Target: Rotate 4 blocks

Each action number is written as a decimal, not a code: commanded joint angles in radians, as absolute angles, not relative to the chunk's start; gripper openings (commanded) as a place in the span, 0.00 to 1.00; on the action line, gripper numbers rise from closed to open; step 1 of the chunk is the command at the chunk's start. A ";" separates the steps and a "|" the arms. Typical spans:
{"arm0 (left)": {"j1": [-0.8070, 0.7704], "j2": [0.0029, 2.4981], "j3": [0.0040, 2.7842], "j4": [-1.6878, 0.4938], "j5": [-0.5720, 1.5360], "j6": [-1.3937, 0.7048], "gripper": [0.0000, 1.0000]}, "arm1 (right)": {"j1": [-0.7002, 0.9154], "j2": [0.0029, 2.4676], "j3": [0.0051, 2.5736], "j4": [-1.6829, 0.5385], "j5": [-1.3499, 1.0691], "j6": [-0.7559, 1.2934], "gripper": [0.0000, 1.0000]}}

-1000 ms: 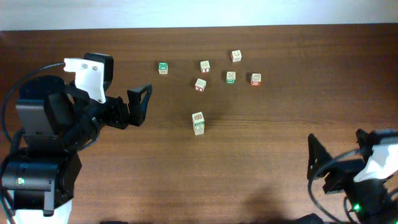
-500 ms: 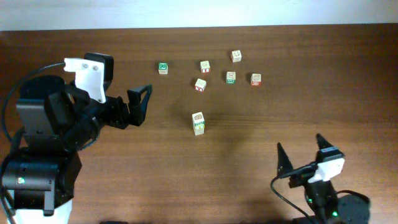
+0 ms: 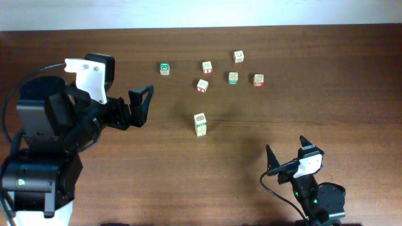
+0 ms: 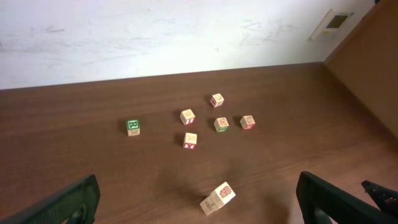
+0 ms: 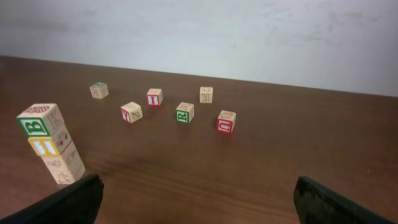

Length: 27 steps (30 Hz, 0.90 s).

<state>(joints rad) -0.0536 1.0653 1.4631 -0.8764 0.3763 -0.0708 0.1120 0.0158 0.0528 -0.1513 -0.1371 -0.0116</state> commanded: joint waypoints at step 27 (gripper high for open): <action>-0.049 1.065 1.460 -0.877 0.369 -0.059 0.99 | 0.105 0.011 0.006 -0.075 -0.044 -0.022 0.98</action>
